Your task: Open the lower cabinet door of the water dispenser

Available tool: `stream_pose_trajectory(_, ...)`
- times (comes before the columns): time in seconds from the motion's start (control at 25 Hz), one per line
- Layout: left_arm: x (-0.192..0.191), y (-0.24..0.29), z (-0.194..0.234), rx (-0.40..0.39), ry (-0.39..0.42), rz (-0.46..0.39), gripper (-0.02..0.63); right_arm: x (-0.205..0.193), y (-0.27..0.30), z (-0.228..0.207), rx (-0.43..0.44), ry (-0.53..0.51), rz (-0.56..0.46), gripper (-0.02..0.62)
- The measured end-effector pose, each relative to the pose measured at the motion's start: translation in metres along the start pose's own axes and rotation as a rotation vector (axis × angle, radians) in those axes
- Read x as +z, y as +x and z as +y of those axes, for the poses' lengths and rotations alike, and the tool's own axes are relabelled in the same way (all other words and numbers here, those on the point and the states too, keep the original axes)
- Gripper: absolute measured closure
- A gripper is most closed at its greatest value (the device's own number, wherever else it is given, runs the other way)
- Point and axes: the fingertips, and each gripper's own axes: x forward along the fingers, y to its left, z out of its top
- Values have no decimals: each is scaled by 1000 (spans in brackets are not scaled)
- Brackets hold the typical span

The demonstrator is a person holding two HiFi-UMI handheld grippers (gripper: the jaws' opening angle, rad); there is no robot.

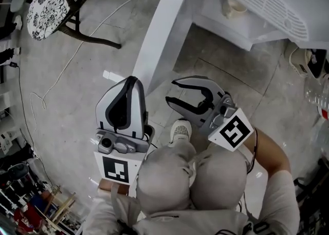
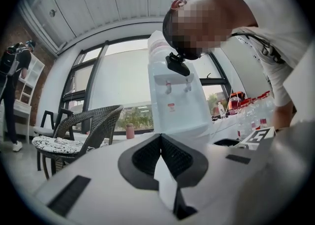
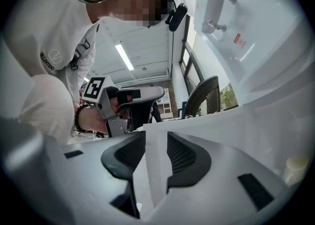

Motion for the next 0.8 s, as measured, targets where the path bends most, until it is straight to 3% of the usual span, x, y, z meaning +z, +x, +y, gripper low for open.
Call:
stream_pose_trajectory(0.2, 14, 7, -21, -62, -19, -22, 601, 10, -54, -35, -168, 18, -4, 557)
stream_pose_trajectory(0.48, 26, 26, -41, -89, -31, -36, 601, 46, -128, -72, -386, 23, -57, 572)
stream_pose_trajectory(0.64, 53, 33, -38, -62, -43, -11, 601, 95, -173, -77, -529, 42, -53, 572)
stream_pose_trajectory(0.8, 111, 37, -30, -30, -44, 6, 601, 172, -216, -68, -671, 50, -29, 572)
